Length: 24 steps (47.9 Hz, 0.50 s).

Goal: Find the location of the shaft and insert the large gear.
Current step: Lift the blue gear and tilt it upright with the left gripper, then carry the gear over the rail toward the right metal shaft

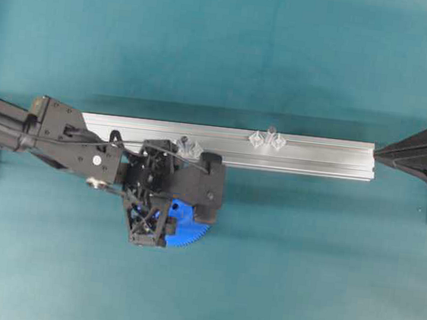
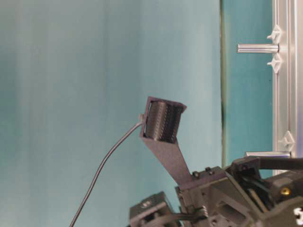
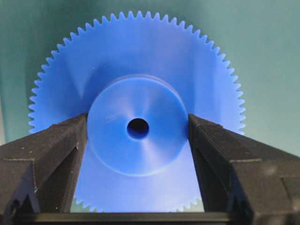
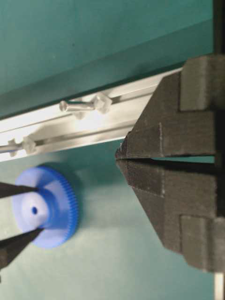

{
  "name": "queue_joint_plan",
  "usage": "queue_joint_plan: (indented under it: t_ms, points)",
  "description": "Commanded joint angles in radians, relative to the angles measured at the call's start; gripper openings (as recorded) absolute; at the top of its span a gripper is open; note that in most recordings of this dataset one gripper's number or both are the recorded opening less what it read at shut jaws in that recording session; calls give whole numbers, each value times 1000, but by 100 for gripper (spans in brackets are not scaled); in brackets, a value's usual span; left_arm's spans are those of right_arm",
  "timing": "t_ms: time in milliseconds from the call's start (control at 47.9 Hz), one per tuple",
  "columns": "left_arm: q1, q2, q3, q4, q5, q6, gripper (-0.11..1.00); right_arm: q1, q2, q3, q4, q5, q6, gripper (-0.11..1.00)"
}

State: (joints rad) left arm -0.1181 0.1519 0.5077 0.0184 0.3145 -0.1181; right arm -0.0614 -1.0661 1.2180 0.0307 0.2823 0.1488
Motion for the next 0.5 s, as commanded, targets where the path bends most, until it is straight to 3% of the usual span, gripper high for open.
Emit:
queue_joint_plan:
  t_ms: [0,480]
  points:
    - [8,-58,-41,3,-5,18,72,-2,5,-8,0,-14,9,1]
    - [101,-146,-155,3,-32,178,72,-2,3,0,0,-26,9,1]
